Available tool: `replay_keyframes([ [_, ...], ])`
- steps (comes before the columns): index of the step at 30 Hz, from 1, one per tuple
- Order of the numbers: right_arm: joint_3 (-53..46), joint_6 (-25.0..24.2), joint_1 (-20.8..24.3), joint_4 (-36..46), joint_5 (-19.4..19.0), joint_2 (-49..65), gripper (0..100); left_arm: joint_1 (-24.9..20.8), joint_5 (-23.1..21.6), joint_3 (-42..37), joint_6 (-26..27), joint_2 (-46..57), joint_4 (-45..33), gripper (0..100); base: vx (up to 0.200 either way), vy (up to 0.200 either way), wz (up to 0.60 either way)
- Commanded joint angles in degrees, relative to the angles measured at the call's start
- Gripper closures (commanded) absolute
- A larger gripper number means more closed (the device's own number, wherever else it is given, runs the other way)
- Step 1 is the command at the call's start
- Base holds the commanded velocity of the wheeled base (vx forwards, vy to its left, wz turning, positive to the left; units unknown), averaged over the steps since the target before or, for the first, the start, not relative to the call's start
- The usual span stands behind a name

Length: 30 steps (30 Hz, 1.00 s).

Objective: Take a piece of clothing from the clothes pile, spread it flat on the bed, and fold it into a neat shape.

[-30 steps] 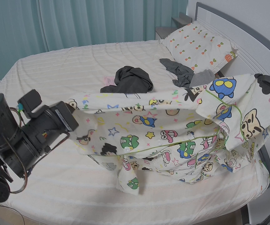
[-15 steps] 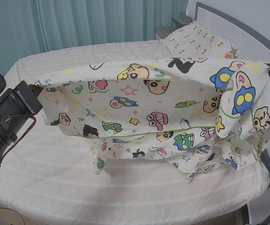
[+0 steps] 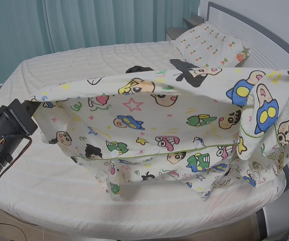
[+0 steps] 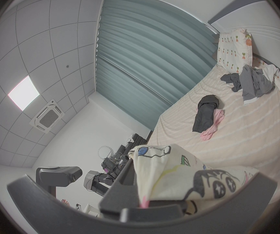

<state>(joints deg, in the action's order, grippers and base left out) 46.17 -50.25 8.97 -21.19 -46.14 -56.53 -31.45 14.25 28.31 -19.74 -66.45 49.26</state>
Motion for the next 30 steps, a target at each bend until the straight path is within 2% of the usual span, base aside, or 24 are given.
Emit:
replay_keyframes([
  [1,0.0,0.1,0.0,0.1,-0.2,0.2,100,0.0,0.1,-0.4,0.0,0.6,0.0,100,0.0,0.0,0.0],
  [7,0.0,0.0,0.1,0.1,-0.6,0.2,100,0.1,-0.5,-0.5,-0.1,1.9,0.0,100,0.0,0.0,0.0],
  [12,0.1,0.0,0.2,0.2,-1.0,0.0,100,1.7,-0.6,-1.0,-0.2,1.9,0.0,100,0.0,0.2,0.0],
  [30,-0.2,0.1,1.0,0.2,-1.6,-0.4,100,3.0,-0.6,-1.4,-0.1,1.9,0.0,100,0.0,0.2,0.0],
])
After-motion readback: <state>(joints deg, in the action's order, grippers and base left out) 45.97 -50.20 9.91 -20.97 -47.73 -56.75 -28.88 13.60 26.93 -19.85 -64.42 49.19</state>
